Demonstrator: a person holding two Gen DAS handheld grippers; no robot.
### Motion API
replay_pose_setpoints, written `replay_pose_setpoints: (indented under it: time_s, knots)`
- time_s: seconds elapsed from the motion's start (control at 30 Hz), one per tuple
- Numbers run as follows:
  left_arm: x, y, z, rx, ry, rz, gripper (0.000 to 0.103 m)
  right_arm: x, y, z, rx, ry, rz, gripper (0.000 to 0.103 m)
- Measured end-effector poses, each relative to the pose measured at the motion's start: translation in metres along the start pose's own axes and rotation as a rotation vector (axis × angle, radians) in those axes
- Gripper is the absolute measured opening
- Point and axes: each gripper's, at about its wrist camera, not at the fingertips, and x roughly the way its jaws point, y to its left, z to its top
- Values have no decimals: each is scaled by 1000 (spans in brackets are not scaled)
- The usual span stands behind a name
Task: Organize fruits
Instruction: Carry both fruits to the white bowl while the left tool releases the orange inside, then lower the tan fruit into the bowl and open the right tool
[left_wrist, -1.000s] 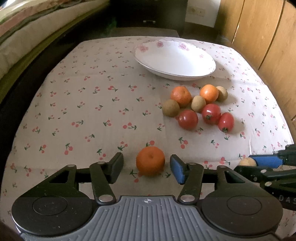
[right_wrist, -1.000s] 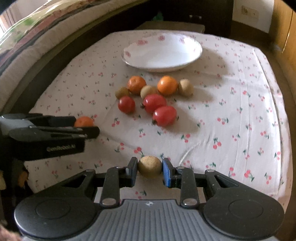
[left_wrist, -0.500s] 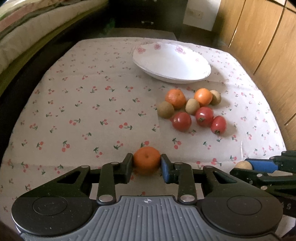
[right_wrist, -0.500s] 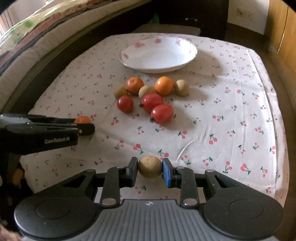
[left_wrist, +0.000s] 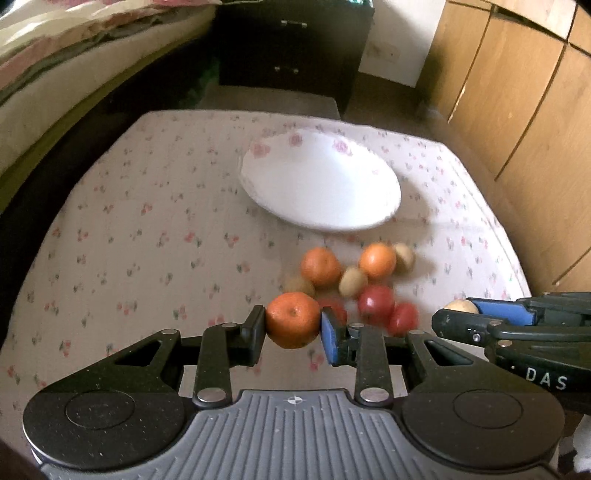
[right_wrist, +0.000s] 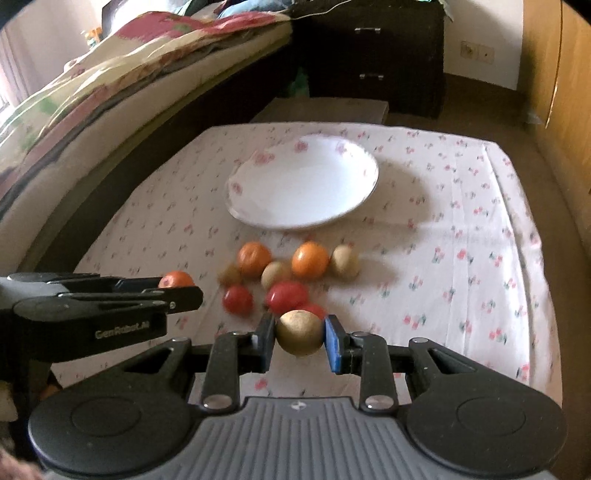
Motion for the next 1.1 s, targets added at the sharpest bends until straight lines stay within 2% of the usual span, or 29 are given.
replay_pose_setpoints:
  time_s: [0.17,0.57,0.83,1.1]
  knots:
    - [9,-4,26,2,-20,9,40,14,-5,27,-2,-17,0,30]
    - [54,-9,76,-20,-11,19,40,60,-17,87,-20,-25,6,30]
    - [80,-2,86,-39,26,31,38,92,-24,104,-21,5,9,30]
    - [80,3,90,-75,30,22,39,100,-29,110,17,15,45,31]
